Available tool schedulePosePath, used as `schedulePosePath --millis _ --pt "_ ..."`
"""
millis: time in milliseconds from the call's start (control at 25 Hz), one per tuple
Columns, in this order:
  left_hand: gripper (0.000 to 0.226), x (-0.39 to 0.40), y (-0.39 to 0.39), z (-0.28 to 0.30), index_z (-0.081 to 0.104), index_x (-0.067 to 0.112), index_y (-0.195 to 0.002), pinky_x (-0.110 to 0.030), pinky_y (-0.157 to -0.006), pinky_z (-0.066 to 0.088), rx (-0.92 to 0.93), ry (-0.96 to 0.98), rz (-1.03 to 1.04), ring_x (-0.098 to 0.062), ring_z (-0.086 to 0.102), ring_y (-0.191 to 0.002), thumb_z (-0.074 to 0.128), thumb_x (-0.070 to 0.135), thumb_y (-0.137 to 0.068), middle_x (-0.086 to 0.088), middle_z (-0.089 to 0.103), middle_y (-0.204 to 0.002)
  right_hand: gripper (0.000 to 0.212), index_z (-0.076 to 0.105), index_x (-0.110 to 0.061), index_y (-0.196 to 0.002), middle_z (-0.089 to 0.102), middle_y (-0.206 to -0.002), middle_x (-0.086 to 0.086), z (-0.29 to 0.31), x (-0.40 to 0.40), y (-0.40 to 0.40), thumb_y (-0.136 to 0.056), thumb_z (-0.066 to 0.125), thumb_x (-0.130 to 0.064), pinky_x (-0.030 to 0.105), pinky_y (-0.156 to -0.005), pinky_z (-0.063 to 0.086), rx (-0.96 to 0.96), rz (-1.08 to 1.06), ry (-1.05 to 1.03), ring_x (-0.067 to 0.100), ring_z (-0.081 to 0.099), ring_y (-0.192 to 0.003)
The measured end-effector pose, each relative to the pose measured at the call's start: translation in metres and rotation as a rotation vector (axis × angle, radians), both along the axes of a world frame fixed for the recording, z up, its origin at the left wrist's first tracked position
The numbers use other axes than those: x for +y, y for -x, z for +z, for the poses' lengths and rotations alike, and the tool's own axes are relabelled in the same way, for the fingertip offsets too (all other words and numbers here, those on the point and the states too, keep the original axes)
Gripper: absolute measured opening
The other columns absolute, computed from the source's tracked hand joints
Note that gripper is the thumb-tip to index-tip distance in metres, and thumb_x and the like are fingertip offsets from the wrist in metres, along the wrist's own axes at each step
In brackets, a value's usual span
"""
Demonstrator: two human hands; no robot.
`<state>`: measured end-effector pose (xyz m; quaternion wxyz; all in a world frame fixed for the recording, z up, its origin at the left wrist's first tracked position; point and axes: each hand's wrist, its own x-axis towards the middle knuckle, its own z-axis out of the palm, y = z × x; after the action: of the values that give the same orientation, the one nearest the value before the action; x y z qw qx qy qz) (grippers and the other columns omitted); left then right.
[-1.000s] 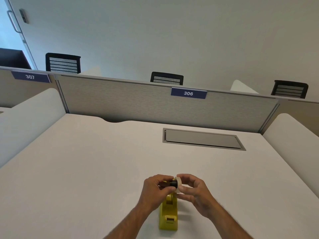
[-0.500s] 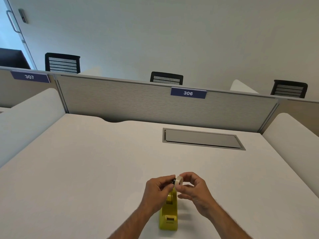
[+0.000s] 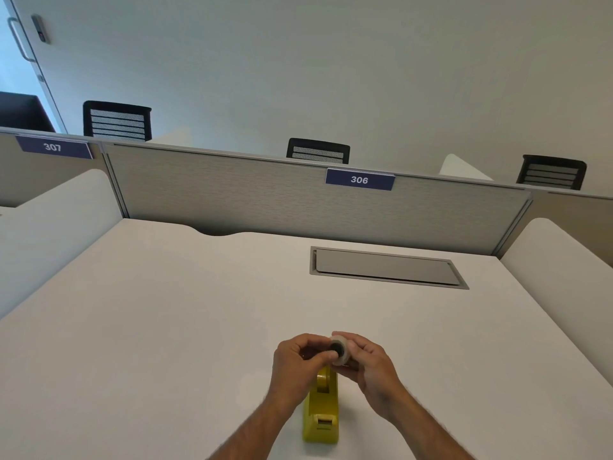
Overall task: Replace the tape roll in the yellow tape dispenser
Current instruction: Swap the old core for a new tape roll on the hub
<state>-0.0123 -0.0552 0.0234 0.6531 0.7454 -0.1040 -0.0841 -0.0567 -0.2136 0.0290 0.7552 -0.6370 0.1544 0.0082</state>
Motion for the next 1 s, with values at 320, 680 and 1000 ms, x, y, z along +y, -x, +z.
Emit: schedulePosePath --millis 320,680,1000 --pt "0.036 0.007 -0.008 -0.002 0.077 0.025 -0.098 -0.029 -0.077 0.061 0.142 0.037 -0.033 -0.016 0.073 -0.089 0.090 0.023 -0.065 0.007 0.078 -0.092 0.035 0.071 -0.010 -0.114 0.072 -0.116 0.018 0.002 -0.003 0.003 -0.082 0.076 -0.023 0.034 -0.090 0.059 -0.066 0.141 -0.067 0.032 0.068 -0.112" --pt "0.026 0.008 -0.009 0.003 0.076 0.023 -0.094 -0.029 -0.081 0.061 0.154 0.009 -0.084 -0.014 0.072 -0.087 0.087 0.022 -0.070 0.006 0.077 -0.088 0.029 0.074 -0.012 -0.112 0.076 -0.112 0.015 -0.002 -0.001 0.004 -0.085 0.073 -0.023 0.044 -0.097 0.057 -0.084 0.086 0.023 0.032 0.070 -0.109" --pt "0.024 0.011 -0.013 0.003 0.075 0.019 -0.086 -0.034 -0.078 0.062 0.157 0.004 -0.108 -0.022 0.072 -0.084 0.089 0.018 -0.066 -0.001 0.076 -0.082 0.032 0.075 -0.011 -0.112 0.076 -0.110 0.016 -0.006 0.000 0.005 -0.083 0.076 -0.026 0.037 -0.087 0.061 -0.123 0.087 0.020 0.033 0.071 -0.106"
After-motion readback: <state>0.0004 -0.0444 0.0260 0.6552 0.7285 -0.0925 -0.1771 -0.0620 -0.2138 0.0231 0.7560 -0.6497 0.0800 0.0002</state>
